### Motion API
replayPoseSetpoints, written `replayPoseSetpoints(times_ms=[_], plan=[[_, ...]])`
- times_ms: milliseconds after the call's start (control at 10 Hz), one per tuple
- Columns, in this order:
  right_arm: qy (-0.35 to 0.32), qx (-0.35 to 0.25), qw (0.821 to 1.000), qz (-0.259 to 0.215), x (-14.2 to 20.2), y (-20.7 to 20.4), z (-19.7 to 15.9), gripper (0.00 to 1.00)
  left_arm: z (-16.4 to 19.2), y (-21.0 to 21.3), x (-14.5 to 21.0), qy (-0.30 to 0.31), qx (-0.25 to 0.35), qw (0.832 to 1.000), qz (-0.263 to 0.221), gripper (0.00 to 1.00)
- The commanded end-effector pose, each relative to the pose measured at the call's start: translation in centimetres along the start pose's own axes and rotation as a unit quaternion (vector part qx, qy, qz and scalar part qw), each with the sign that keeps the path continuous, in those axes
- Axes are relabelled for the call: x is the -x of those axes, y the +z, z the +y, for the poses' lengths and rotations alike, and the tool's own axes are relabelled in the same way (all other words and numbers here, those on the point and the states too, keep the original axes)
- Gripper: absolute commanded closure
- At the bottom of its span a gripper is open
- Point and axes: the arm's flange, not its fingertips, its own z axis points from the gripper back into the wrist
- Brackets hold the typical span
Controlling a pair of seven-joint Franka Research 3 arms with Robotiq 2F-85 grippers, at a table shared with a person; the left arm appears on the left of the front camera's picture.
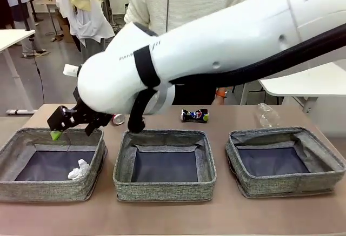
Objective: Sort the waste into the appropriate baskets.
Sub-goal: Place the picked waste into the Fabric basket indicated by the person.
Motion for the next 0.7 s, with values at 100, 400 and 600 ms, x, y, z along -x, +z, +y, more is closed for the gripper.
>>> replayPoseSetpoints(times_ms=[100, 400, 600], plan=[[-0.034, 0.042, 0.998, 0.019, 7.3, 13.4, -3.6, 0.00, -0.3, 0.0, -0.1, -0.010, 0.008, 1.000, -0.005, 0.00], [-0.134, 0.054, 0.987, -0.078, 14.9, 20.2, -8.8, 0.00, -0.3, 0.0, -0.1, -0.010, 0.008, 1.000, -0.005, 0.00], [-0.120, 0.040, 0.990, -0.061, 11.0, 19.9, -7.8, 0.00, -0.3, 0.0, -0.1, -0.010, 0.008, 1.000, -0.005, 0.00]])
